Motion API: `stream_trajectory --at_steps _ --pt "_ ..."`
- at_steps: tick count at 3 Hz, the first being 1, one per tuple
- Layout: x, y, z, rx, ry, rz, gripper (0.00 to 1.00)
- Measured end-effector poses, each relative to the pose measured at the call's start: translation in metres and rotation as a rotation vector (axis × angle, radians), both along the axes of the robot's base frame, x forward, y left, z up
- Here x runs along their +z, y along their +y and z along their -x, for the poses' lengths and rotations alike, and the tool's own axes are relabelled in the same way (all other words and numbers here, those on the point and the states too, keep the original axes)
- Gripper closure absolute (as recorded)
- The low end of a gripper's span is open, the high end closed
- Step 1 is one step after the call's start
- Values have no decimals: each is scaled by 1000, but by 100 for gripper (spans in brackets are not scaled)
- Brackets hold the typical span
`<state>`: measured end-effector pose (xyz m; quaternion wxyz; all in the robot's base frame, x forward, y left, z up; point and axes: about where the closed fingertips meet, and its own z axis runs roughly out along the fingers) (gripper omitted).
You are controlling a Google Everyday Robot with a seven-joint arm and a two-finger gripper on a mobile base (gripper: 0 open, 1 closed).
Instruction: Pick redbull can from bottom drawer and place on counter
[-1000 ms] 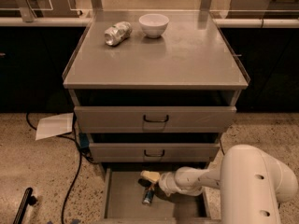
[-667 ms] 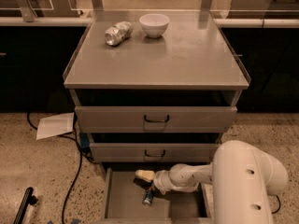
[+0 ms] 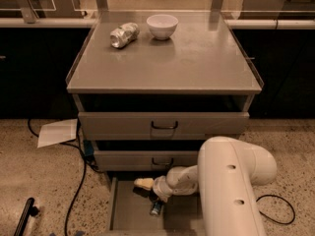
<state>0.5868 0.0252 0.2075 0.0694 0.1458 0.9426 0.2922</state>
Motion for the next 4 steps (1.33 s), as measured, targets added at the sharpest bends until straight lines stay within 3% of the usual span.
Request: stream_trajectory --at_steps 1,2,4 --pt "-20 -2 -1 -16 38 46 0" --pt "-50 -15 -4 -68 90 96 0" --pt "-86 -30 -7 -129 149 151 0"
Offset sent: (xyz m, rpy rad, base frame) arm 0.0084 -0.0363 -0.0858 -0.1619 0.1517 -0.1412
